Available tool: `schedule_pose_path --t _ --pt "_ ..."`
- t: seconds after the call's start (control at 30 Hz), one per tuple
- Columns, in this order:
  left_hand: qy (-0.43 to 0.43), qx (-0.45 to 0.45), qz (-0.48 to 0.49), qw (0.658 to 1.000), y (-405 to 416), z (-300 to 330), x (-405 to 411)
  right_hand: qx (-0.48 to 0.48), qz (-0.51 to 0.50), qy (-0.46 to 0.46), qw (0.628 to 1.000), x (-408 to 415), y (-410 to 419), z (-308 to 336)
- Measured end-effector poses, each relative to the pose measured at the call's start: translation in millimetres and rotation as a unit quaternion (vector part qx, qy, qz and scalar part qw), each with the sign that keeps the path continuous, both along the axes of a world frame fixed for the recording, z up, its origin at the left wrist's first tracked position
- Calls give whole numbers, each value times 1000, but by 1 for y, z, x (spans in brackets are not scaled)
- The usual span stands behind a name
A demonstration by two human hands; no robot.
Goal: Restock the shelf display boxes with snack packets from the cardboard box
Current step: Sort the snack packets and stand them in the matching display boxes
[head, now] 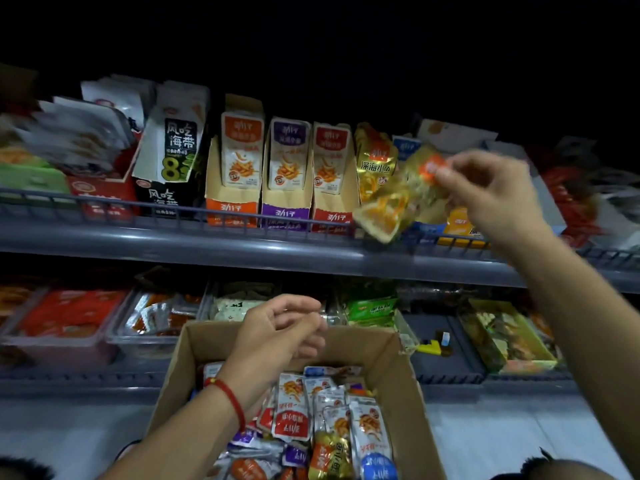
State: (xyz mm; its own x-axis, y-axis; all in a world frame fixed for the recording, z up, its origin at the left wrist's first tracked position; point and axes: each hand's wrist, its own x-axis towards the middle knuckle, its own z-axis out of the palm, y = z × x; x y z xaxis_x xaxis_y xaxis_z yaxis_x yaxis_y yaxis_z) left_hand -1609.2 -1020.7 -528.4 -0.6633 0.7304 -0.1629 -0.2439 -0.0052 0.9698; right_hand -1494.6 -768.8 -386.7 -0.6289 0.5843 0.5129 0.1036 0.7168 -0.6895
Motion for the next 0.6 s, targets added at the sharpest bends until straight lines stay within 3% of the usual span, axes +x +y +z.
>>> schedule_pose_path --t 0.17,0.27,0.47,0.6 --pt "-3 -30 -9 999 3 3 -2 88 -32 -53 994 -44 42 35" --pt "0 -33 -17 999 3 5 -4 161 -45 -101 981 -66 50 28" --pt "12 -41 -35 998 3 6 -8 218 -6 -190 957 -91 56 5" --pt "13 -44 -42 998 3 6 -9 260 -38 -209 942 -95 59 2"
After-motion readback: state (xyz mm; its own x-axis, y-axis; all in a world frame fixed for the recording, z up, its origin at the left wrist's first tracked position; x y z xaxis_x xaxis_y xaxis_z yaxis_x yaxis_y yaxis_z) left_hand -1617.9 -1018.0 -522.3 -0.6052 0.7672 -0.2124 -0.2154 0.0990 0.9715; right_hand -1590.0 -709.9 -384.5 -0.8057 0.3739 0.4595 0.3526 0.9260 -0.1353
